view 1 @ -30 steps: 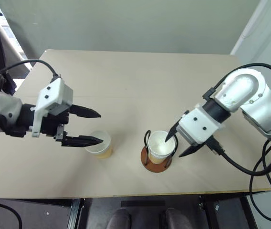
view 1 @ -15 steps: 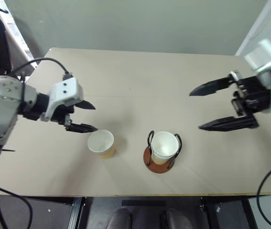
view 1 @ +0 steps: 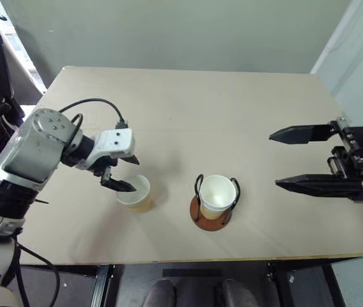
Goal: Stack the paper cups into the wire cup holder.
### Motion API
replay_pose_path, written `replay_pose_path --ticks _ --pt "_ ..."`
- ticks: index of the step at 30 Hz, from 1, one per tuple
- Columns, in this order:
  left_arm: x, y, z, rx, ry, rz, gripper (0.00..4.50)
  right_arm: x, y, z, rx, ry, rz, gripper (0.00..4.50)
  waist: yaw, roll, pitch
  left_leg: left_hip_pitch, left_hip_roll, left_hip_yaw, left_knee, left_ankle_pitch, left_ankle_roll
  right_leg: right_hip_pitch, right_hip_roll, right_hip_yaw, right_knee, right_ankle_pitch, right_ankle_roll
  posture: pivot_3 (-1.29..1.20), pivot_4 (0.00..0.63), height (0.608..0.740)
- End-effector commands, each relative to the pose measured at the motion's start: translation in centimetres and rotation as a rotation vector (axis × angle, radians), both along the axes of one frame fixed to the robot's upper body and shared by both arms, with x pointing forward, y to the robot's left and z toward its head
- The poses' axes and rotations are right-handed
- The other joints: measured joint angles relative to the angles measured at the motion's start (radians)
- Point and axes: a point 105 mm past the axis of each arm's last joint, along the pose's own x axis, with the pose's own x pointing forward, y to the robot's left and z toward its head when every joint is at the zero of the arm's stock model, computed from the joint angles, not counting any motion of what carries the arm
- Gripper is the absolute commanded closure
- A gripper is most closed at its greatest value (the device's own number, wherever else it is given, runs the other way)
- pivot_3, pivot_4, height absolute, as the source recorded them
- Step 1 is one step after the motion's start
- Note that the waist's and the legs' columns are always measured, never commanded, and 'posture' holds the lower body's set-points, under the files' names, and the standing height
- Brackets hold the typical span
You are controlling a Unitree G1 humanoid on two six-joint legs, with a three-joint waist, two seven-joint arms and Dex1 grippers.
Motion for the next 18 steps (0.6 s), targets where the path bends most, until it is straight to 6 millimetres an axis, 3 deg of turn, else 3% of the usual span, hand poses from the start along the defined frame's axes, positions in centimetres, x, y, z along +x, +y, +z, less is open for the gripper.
replay_pose_path --ticks 1,10,11,18 --pt "0.0 -0.3 0.7 0.004 -0.019 -0.02 0.93 -0.4 -0.3 0.7 -0.004 -0.061 -0.042 0.0 0.0 0.0 0.0 0.0 0.0 0.0 0.0 0.0 0.0 0.0 0.0 0.0 0.0 0.0 0.0 0.0 0.15 0.74" --pt "-0.2 -0.9 0.6 -0.008 0.001 -0.051 4.31 -0.4 -0.3 0.2 -0.023 -0.059 -0.063 0.0 0.001 0.0 0.0 0.0 0.0 0.0 0.0 0.0 0.0 0.0 0.0 0.0 0.0 0.0 0.001 0.0 0.15 0.74" --pt "-0.3 -0.9 0.7 -0.01 0.008 -0.055 4.47 -0.4 -0.3 0.2 -0.022 -0.061 -0.063 0.0 0.001 0.0 0.0 0.0 0.0 0.0 0.0 0.0 0.0 0.0 0.0 0.0 0.0 0.0 0.001 0.0 0.15 0.74" --pt "-0.7 -0.8 0.8 -0.012 0.039 -0.076 4.47 -1.0 0.4 1.7 0.019 -0.104 -0.011 0.0 0.0 0.0 0.0 0.0 0.0 0.0 0.0 0.0 0.0 0.0 0.0 0.0 0.0 0.0 0.001 0.0 0.15 0.74"
